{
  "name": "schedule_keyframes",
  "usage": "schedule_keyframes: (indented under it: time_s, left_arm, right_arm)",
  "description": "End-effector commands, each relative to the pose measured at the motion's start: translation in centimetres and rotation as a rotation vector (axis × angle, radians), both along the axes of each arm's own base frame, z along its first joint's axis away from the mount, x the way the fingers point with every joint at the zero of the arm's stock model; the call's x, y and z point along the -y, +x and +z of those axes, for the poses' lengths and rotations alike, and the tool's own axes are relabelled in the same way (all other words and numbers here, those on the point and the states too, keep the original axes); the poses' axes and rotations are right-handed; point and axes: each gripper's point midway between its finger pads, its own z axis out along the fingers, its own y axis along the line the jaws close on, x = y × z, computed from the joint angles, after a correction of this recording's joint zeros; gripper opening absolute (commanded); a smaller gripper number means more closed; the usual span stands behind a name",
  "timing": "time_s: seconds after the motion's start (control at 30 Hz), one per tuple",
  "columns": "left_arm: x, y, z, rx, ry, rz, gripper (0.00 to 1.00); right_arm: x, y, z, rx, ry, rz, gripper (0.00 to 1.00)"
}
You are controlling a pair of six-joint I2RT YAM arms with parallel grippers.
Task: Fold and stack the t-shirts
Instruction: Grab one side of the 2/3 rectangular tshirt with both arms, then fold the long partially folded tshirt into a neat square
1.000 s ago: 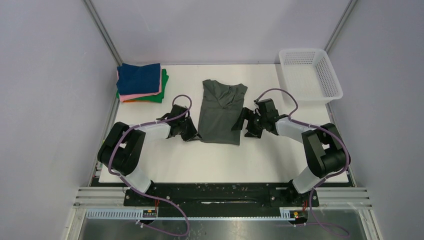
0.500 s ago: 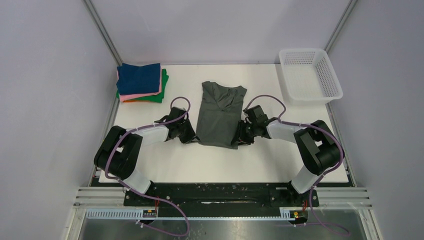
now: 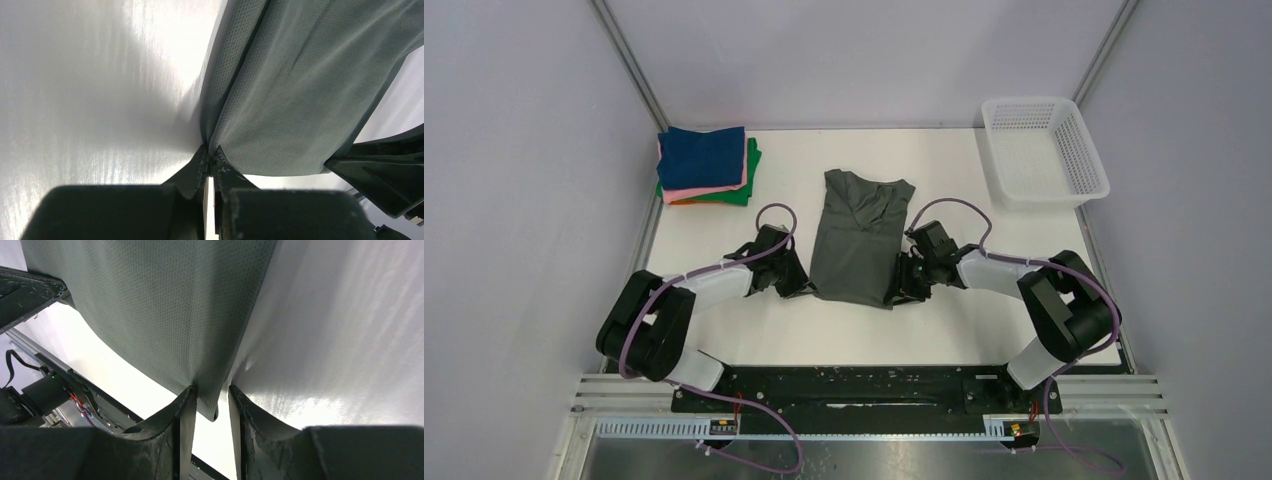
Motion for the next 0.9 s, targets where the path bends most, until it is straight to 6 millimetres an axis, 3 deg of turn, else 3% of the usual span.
schedule_keyframes:
  time_s: [0.0, 0.13, 0.27, 0.47, 0.6, 0.73, 0.87]
  left_arm:
    - [-2.8, -3.5, -2.7, -0.101, 0.130, 0.029, 0.00]
    - [-2.9, -3.9, -2.7, -0.102, 0.133, 0.035, 0.00]
    - [-3.3, -4.4, -2.1, -0.090, 0.136, 0.049, 0.00]
    - [-4.3, -7.2, 2.0, 0.037, 0.125, 0.027, 0.00]
    - [-5.3, -9.6, 5.1, 0.111, 0.075, 0.041, 0.00]
    - [-5.3, -10.7, 10.0, 0.252, -0.038, 0.026, 0.00]
    - [-5.9, -10.9, 14.6, 0.421, -0.109, 0.039, 0.00]
  right_arm:
    - [1.5, -3.7, -2.8, -0.093, -0.103, 0.034, 0.37]
    - [0.5, -3.8, -2.6, -0.098, -0.066, 0.038, 0.27]
    - [0.0, -4.8, -1.8, -0.090, -0.029, 0.049, 0.00]
    - [0.9, -9.3, 2.2, -0.118, 0.000, 0.194, 0.00]
    - [0.0, -13.0, 5.6, -0.180, 0.137, 0.298, 0.00]
    - [-0.5, -16.1, 10.0, -0.230, 0.269, 0.427, 0.00]
    - [-0.9, -17.0, 13.9, -0.222, 0.365, 0.489, 0.00]
